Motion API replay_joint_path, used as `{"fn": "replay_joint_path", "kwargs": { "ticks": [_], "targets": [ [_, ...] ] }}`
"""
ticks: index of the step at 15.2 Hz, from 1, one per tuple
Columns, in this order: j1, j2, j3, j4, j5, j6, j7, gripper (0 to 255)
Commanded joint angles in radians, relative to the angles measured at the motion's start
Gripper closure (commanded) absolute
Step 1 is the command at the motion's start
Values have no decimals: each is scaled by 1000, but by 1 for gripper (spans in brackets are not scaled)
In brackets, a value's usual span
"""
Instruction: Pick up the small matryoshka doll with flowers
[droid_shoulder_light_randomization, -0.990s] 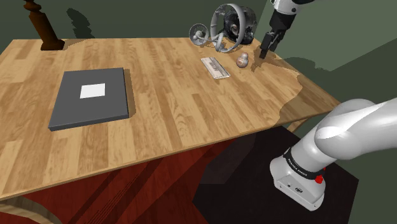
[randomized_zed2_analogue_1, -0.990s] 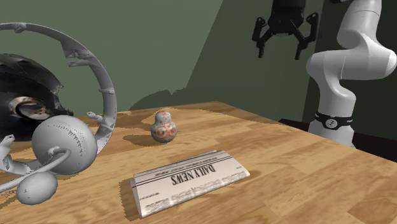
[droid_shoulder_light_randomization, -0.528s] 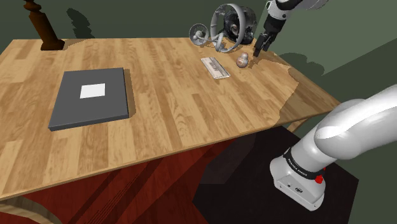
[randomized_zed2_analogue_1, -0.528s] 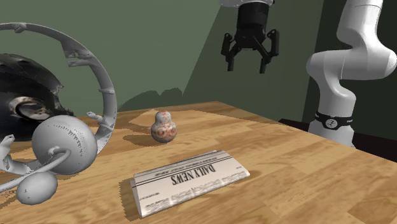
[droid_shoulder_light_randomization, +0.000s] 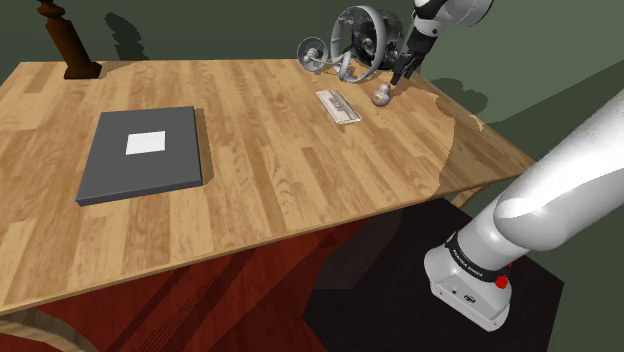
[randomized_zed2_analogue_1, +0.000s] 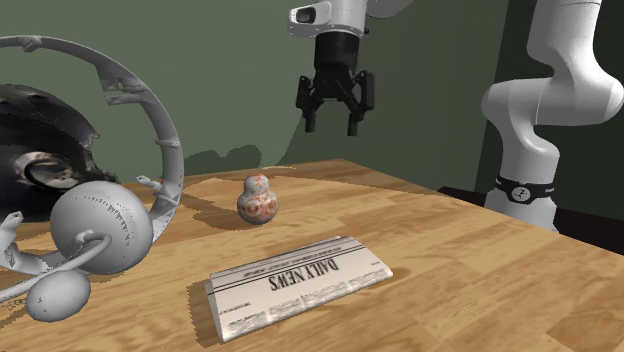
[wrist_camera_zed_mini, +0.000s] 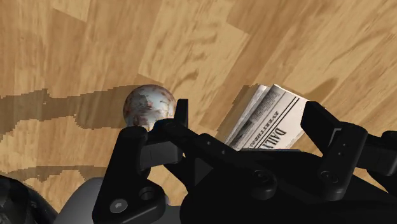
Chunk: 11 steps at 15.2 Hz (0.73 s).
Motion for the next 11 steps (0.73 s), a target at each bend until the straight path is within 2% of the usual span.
{"fn": "replay_joint_path", "kwargs": {
  "ticks": [1, 4, 8, 10, 11],
  "targets": [
    [-12, 89, -18, 64, 77, 19, -69, 0],
    [-49, 215, -23, 172, 188, 20, -159, 0],
    [-123, 381, -4, 340, 319, -3, -253, 0],
    [-166, 464, 13, 434, 373, -23, -286, 0],
    [-168, 469, 17, 429, 377, -13, -290, 0]
  ]
}}
